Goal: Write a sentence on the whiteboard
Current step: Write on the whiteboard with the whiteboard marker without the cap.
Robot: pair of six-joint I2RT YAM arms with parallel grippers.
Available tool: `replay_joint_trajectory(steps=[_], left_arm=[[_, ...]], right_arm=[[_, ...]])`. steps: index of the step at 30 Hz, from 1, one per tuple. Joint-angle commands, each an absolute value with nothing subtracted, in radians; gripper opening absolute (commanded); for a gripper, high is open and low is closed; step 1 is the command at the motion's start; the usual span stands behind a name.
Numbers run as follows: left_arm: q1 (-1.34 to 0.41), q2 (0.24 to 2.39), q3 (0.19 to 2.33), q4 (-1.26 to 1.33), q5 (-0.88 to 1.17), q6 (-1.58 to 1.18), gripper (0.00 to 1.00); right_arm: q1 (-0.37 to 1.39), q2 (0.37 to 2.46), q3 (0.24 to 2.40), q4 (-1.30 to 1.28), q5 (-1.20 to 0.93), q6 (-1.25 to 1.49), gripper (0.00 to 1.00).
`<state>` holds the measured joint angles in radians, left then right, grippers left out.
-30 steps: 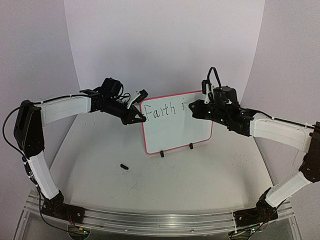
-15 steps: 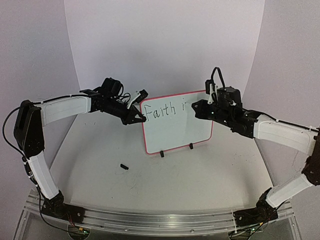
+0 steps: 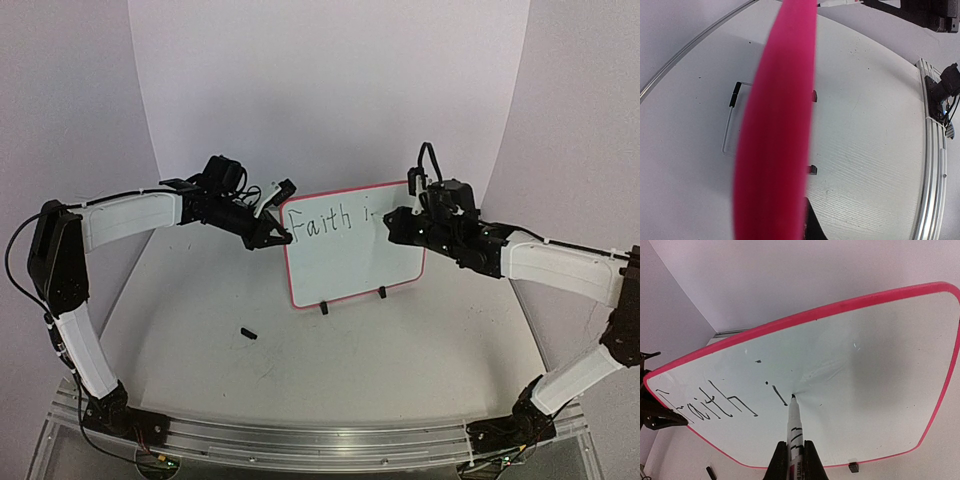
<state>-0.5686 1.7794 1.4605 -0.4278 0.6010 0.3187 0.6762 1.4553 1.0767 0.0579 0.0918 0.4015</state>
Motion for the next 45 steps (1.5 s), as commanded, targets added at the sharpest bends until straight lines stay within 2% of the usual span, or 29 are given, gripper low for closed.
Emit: replay_joint_trajectory(steps=[1, 21, 34, 45], left_arm=[[-0.575, 1.797, 1.454, -0.52, 0.489, 0.386, 0.0], [-0.574, 1.798, 1.454, -0.521, 0.488, 0.387, 0.0], [-0.574, 1.798, 1.454, -0.519, 0.491, 0.387, 0.0], [-0.574, 1.799, 1.454, -0.52, 0.491, 0.387, 0.0]], right_arm=[[0.672, 1.479, 1.118, 0.062, 0.087, 0.399, 0.0], [0.672, 1.476, 1.164, 0.081, 0.123, 0.385, 0.0], [0.672, 1.46, 1.145, 0.089, 0.205, 0.393, 0.0], [0.672, 1.479, 1.124, 0.086, 0.19, 0.407, 0.0]])
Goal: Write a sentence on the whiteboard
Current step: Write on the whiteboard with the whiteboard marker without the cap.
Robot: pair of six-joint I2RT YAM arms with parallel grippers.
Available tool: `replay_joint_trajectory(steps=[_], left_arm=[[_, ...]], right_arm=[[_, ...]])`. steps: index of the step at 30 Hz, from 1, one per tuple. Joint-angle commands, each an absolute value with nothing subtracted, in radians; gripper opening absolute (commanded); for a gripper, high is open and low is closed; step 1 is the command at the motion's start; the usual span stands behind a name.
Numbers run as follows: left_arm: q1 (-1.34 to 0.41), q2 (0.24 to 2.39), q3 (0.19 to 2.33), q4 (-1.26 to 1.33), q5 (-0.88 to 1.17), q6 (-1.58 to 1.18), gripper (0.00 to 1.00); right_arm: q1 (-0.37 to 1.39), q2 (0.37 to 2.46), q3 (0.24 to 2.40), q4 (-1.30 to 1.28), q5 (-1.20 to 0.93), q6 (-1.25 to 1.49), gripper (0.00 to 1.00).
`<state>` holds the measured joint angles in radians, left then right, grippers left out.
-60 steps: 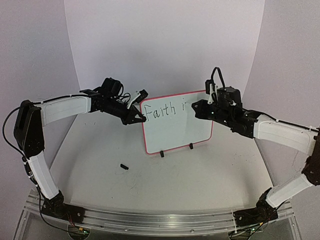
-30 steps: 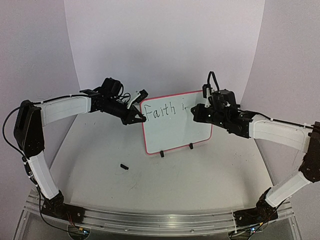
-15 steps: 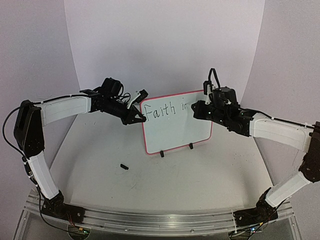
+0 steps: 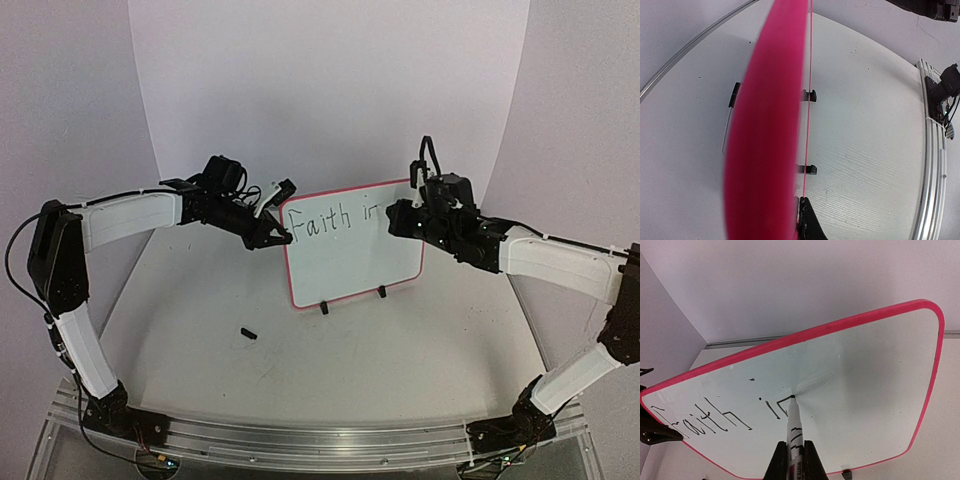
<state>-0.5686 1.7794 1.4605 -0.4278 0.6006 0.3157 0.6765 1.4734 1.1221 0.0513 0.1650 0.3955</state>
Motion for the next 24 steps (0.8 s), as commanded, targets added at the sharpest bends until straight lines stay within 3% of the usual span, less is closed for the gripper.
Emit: replay_joint_trajectory(steps=[1, 24], left_arm=[[-0.574, 1.799, 1.454, -0.519, 0.491, 0.387, 0.0], [-0.574, 1.799, 1.455, -0.521, 0.486, 0.387, 0.0]], right_arm=[[0.672, 1.479, 1.118, 0.085, 0.189, 0.411, 0.0], [0.672, 1.429, 1.065, 0.078, 0.167, 0.423, 0.0]])
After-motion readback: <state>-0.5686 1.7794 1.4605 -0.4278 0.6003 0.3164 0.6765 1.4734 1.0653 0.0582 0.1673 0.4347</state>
